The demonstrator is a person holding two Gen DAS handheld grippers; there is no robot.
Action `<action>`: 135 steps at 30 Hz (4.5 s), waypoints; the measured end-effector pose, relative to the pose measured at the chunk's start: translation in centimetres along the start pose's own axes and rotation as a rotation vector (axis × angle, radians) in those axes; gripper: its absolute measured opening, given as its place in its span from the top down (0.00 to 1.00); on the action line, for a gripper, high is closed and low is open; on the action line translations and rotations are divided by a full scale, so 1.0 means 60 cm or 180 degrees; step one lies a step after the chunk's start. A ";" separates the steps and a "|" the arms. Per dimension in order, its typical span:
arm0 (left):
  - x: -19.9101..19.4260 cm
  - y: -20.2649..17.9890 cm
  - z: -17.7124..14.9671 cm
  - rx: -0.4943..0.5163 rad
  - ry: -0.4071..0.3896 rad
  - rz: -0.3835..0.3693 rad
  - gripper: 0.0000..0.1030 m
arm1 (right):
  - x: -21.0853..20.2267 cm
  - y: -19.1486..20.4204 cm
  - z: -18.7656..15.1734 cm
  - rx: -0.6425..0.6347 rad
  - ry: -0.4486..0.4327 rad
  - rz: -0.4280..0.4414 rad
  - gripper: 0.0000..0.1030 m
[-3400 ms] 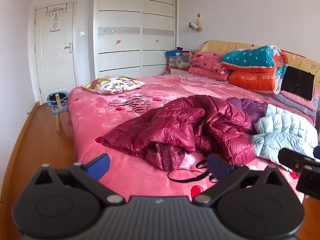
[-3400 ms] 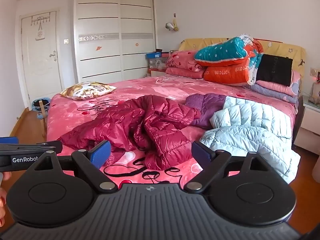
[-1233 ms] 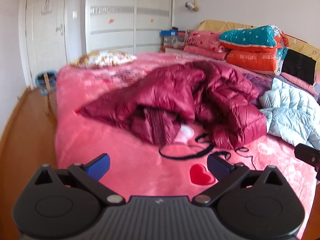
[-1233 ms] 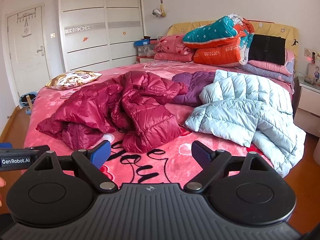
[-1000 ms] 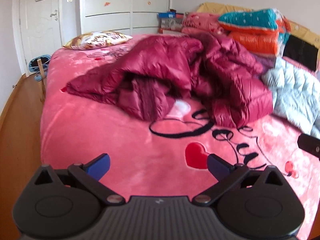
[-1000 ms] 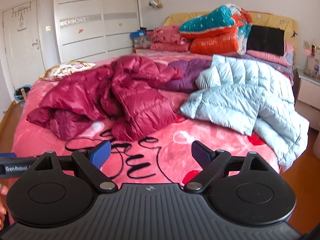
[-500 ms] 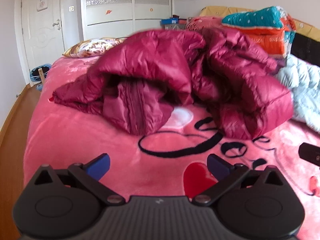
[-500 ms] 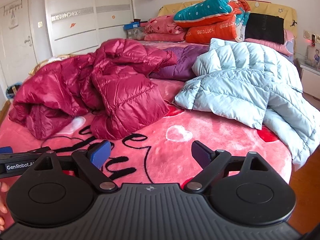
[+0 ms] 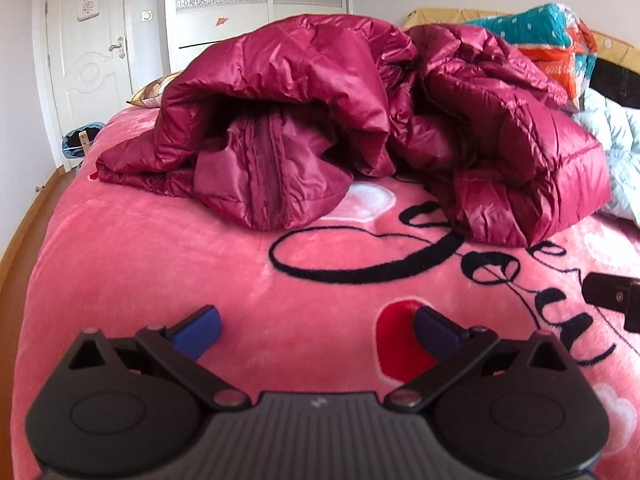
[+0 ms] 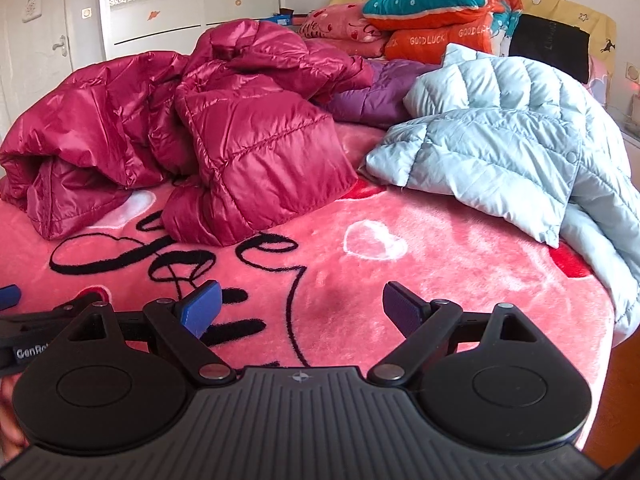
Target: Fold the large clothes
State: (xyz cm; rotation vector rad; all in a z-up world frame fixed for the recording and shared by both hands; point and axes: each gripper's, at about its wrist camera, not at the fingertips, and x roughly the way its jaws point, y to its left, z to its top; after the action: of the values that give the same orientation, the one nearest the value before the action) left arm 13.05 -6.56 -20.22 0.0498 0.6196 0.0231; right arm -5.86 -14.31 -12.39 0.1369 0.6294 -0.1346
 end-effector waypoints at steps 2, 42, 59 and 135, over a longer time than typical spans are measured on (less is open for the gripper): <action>-0.002 -0.004 -0.002 0.0042 -0.0010 0.0025 0.00 | 0.007 -0.001 0.001 0.0013 0.0015 0.0019 0.00; 0.101 -0.207 0.211 -0.0183 0.0317 -0.1147 0.60 | 0.075 -0.236 0.035 0.1167 0.0041 -0.0172 0.00; -0.095 -0.019 0.222 -0.0288 -0.0036 -0.0858 0.90 | 0.051 -0.254 0.018 0.1425 0.0077 0.0130 0.00; -0.318 0.400 0.060 -0.1126 -0.0120 -0.0087 0.89 | 0.112 -0.122 0.093 0.3257 0.0239 0.2510 0.87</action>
State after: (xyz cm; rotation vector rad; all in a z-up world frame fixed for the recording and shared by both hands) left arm -0.53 16.58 -4.95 -0.2999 0.5711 0.1048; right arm 1.52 -23.03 -12.54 1.3630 0.4909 0.3293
